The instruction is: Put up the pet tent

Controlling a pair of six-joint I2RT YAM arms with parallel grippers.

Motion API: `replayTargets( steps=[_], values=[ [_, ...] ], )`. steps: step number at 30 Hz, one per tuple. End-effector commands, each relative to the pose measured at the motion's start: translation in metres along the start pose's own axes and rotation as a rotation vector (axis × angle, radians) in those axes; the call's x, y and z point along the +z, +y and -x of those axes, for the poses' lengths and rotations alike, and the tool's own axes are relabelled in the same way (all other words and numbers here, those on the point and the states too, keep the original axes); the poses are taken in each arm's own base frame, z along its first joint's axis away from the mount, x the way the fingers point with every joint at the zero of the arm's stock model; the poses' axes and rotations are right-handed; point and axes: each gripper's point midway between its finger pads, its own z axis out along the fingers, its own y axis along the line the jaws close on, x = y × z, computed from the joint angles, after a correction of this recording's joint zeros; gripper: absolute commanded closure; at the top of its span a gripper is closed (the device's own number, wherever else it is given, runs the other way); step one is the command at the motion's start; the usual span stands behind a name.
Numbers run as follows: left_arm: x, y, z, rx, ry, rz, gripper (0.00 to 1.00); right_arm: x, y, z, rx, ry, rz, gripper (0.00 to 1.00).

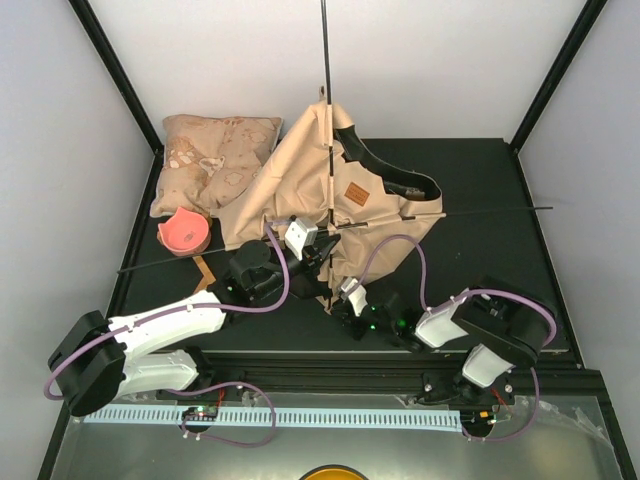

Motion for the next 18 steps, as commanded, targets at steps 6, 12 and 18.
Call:
replayTargets(
  steps=[6, 12, 18],
  values=[
    [0.002, -0.005, 0.011, 0.003, -0.016, -0.011, 0.99, 0.008, 0.01, 0.017, -0.012, -0.051, 0.039, 0.8],
    [0.002, -0.006, 0.011, 0.005, -0.014, -0.02, 0.98, 0.007, 0.009, 0.017, -0.016, -0.053, 0.032, 0.98],
    [-0.001, -0.01, 0.022, 0.031, -0.023, -0.033, 0.98, -0.008, 0.017, 0.029, -0.004, -0.09, 0.065, 0.99]
  ],
)
